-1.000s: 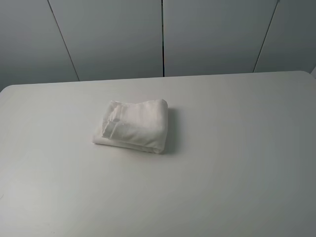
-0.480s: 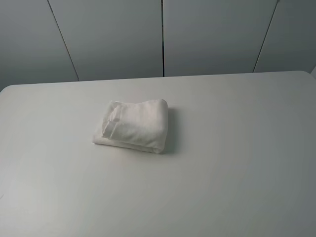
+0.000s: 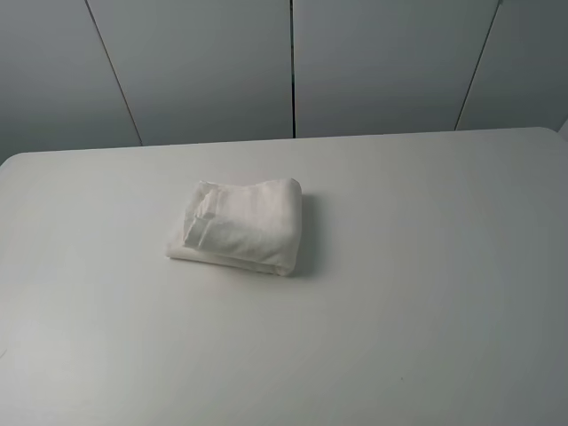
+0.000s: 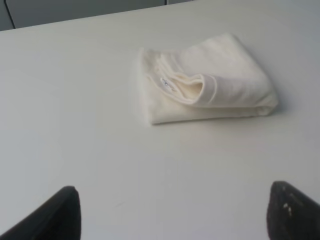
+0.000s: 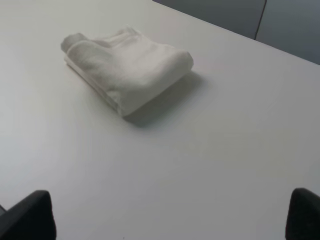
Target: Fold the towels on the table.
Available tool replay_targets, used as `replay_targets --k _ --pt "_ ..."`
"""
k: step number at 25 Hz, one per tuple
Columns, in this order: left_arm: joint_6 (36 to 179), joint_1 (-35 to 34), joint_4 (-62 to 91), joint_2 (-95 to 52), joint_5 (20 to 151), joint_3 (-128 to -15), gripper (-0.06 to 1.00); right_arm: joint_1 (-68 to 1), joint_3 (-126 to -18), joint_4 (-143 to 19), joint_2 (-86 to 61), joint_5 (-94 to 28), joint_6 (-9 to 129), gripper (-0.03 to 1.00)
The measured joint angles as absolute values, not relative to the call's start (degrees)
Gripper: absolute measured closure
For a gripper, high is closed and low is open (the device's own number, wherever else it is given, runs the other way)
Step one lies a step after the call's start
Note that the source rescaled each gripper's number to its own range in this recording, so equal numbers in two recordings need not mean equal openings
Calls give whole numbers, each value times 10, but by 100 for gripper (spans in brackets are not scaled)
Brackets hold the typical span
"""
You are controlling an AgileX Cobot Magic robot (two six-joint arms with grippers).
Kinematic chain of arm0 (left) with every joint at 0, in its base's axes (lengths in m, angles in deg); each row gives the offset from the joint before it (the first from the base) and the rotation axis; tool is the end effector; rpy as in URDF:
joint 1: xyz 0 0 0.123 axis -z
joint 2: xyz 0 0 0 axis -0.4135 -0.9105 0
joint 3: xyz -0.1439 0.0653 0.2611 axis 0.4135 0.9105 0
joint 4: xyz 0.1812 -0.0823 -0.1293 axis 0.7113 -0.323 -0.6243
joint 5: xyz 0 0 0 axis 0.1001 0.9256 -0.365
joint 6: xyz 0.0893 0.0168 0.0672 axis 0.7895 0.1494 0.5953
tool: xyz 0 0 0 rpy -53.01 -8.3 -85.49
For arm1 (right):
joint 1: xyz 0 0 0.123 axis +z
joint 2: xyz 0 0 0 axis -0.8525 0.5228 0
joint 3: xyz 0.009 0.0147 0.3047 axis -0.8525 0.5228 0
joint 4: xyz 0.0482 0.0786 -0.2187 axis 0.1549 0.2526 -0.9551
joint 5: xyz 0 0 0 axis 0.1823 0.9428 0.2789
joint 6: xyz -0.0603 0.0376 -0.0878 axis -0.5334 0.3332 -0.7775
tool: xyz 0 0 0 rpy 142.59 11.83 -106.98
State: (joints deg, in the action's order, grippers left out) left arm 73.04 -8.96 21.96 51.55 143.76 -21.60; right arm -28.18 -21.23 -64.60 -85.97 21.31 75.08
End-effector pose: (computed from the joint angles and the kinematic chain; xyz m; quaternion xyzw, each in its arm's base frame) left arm -0.0233 -0.0043 0.2629 0.1156 0.8454 -0.1220 0.5070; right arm -0.0244 -0.0027 0.2603 -0.2825 0.8119 0.1485 0.4888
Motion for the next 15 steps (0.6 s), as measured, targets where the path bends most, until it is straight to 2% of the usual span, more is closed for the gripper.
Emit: replay_targets --k 7,11,15 --pt "760 -91 220 516 1438 -214 -2 -294 -212 -647 -861 213 755 -3" --pt "756 -121 222 516 1438 -214 -2 -365 -212 -650 -861 212 763 -3" --pt "733 -183 234 516 1438 -214 -2 -463 -212 -651 -861 212 764 -3"
